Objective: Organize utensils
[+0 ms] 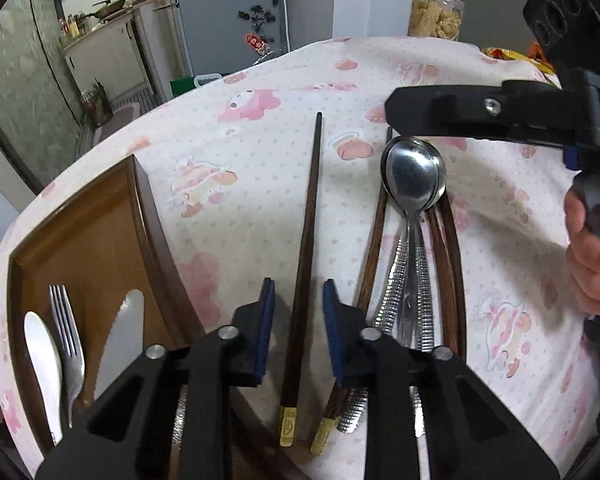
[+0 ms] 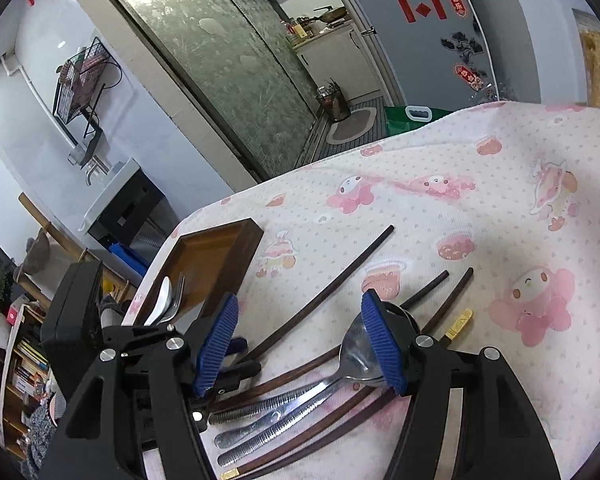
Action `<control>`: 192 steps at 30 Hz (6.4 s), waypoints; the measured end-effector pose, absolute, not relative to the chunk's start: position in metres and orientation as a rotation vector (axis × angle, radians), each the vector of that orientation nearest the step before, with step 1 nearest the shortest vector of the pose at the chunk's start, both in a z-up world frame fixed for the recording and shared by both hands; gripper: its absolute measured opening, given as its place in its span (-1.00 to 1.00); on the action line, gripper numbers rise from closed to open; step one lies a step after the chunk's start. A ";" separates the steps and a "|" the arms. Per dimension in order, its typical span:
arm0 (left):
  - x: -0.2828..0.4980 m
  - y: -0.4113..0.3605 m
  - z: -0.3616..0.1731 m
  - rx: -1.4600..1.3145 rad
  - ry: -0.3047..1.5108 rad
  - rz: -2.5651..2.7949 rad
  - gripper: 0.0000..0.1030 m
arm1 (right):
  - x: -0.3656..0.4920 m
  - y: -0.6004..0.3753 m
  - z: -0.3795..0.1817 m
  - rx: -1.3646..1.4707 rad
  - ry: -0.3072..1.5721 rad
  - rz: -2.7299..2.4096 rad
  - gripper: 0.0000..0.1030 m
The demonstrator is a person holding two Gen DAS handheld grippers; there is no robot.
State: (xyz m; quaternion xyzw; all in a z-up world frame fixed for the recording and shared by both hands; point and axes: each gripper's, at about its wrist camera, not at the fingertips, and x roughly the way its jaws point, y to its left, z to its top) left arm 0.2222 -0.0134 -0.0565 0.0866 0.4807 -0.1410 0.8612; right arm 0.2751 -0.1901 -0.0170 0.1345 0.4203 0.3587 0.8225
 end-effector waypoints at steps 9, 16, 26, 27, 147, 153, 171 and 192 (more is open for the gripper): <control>0.205 -0.022 -0.045 0.203 0.950 -0.275 -0.87 | 0.287 -0.173 -0.038 0.363 0.981 0.779 0.26; 0.184 -0.023 -0.021 0.162 0.883 -0.309 -0.87 | 0.294 -0.152 -0.048 0.420 1.059 0.776 -0.22; 0.164 -0.014 -0.013 0.187 0.854 -0.294 -0.87 | 0.273 -0.134 -0.024 0.374 1.001 0.790 -0.70; 0.161 -0.010 -0.011 0.184 0.848 -0.287 -0.87 | 0.272 -0.130 -0.021 0.369 1.000 0.794 -0.70; 0.080 0.082 -0.016 0.066 0.855 -0.136 -0.90 | 0.259 -0.032 -0.024 0.416 1.047 0.864 -0.74; 0.092 0.098 -0.035 0.049 0.889 -0.120 -0.90 | 0.272 -0.010 -0.049 0.397 1.090 0.858 -0.73; 0.088 0.096 -0.033 0.074 0.856 -0.063 0.17 | 0.248 -0.024 -0.010 0.282 1.012 0.874 0.20; 0.095 -0.039 -0.024 0.121 0.785 -0.379 0.28 | 0.244 -0.226 0.007 0.280 0.889 0.662 0.21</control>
